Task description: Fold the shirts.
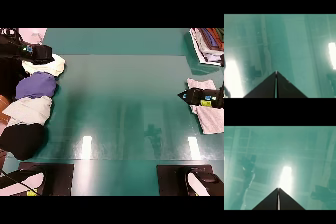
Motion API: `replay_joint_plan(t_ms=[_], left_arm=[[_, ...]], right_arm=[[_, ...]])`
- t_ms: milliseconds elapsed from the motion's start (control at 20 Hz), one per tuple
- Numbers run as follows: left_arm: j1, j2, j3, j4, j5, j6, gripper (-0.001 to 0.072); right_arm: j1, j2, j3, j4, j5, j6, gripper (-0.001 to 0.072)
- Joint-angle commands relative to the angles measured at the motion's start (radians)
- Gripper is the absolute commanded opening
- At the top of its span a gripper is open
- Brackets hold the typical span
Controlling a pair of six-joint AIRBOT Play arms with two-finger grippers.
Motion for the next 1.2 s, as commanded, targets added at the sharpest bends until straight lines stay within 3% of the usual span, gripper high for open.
replay_joint_plan(t_ms=[0,550,700,750,800,1000,1150], left_arm=[[0.000,0.000,0.000,0.000,0.000,0.000,0.0026],[0.000,0.000,0.000,-0.001,0.004,0.000,0.0026],[0.002,-0.004,0.000,0.021,0.095,0.003,0.0042],[0.003,-0.010,0.000,0.065,0.135,0.006,0.0379],[0.003,-0.020,-0.002,0.125,0.174,-0.005,0.0670],[0.003,-0.142,-0.003,0.369,0.263,-0.084,0.0667],[0.003,-0.290,-0.003,0.424,0.343,-0.090,0.0667]], right_arm=[[0.006,0.001,0.001,0.000,-0.003,0.000,0.0017],[0.006,0.000,0.001,0.000,-0.003,0.000,0.0017],[0.006,0.001,0.001,0.000,-0.003,0.000,0.0017],[0.006,0.001,0.001,0.000,-0.003,0.000,0.0017],[0.006,0.001,0.001,0.000,-0.003,0.001,0.0017],[0.006,0.001,0.001,0.001,-0.003,0.001,0.0017],[0.006,0.001,0.001,0.001,-0.003,0.001,0.0017]])
